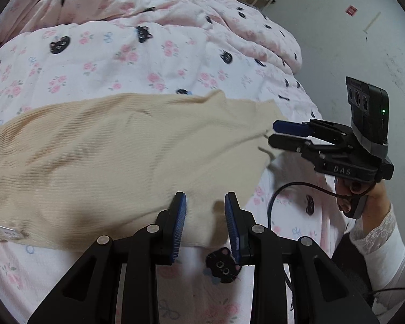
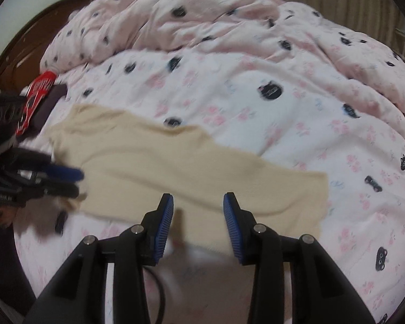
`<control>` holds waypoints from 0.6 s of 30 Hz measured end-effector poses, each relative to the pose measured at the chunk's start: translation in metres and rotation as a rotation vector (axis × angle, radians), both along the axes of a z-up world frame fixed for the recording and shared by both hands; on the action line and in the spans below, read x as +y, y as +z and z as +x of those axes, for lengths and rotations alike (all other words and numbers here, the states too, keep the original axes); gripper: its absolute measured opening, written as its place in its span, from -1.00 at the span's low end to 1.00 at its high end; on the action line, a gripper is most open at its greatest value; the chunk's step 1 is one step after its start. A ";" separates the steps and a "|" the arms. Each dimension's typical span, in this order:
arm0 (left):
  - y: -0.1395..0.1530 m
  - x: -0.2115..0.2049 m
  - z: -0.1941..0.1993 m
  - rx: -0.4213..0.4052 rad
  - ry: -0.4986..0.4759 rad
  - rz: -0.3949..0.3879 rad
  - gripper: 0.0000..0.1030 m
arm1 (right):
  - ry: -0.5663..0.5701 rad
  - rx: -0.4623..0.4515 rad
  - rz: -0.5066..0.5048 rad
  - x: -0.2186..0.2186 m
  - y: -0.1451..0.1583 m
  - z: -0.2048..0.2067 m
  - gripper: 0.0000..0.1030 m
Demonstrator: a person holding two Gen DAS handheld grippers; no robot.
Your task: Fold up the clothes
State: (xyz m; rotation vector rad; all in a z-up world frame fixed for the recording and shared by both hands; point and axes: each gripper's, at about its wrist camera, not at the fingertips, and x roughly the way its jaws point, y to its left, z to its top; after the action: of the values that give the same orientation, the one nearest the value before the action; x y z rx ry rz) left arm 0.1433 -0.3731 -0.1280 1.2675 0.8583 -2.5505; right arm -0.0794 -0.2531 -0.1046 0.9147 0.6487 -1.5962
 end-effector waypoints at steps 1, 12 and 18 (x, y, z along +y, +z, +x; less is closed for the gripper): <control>-0.002 0.002 -0.002 -0.013 -0.009 -0.001 -0.49 | -0.003 0.012 0.025 0.000 -0.003 0.003 -0.22; -0.008 0.001 0.000 -0.025 -0.021 0.025 -0.40 | -0.215 -0.059 0.176 0.033 -0.028 -0.036 -0.09; -0.007 0.001 -0.001 -0.023 -0.014 0.030 -0.40 | -0.184 -0.083 -0.032 0.031 0.015 -0.029 -0.06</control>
State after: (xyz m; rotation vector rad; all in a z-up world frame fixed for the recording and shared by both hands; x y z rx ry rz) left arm 0.1426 -0.3721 -0.1346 1.3127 0.8902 -2.5380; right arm -0.1080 -0.2224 -0.0898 1.0348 0.4907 -1.7162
